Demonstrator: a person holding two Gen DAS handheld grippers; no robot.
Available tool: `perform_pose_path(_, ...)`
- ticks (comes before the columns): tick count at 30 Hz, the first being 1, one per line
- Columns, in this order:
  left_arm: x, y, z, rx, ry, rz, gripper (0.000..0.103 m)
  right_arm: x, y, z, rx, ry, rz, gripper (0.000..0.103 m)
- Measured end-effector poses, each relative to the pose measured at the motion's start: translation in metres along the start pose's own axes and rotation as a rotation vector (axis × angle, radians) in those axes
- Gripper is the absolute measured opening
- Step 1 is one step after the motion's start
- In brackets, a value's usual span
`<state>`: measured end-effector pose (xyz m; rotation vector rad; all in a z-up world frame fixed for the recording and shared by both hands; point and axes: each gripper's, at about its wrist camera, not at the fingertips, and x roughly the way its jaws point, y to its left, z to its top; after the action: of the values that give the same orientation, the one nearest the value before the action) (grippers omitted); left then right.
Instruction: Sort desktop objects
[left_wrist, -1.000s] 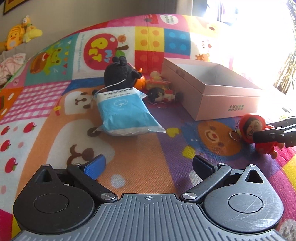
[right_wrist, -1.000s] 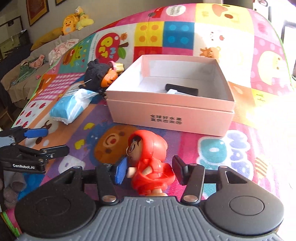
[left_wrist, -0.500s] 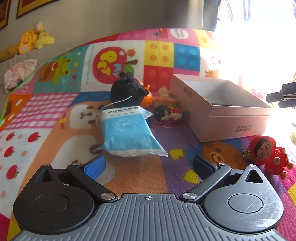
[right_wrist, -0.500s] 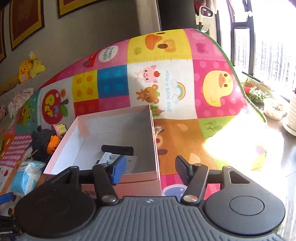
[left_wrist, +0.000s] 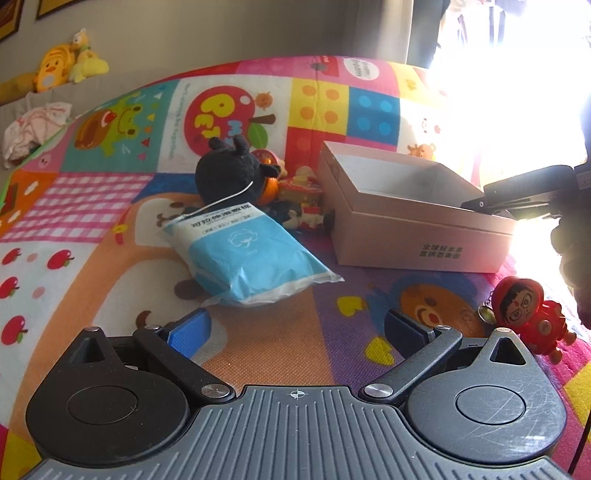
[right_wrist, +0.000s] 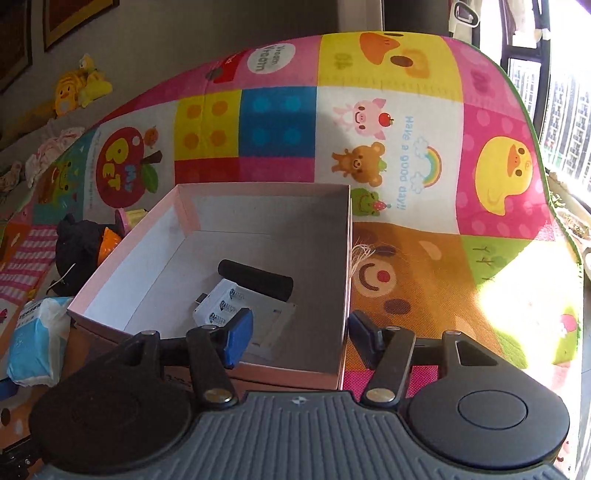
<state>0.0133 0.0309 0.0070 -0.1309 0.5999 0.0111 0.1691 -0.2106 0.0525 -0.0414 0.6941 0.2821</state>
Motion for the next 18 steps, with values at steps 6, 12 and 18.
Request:
perform_pose_path(6,0.002,0.006,0.003,-0.036,0.015,0.011,0.103,-0.058,-0.002,-0.035,-0.041,-0.097,0.003,0.094)
perform_pose_path(12,0.015,0.009,0.028,-0.060,-0.017,0.072,0.103,-0.088,0.006,-0.095,-0.070,-0.056,0.022,0.103)
perform_pose_path(18,0.048,0.013,0.050,-0.031,0.026,0.188,0.101,-0.091,0.021,-0.124,-0.054,-0.049,0.052,0.103)
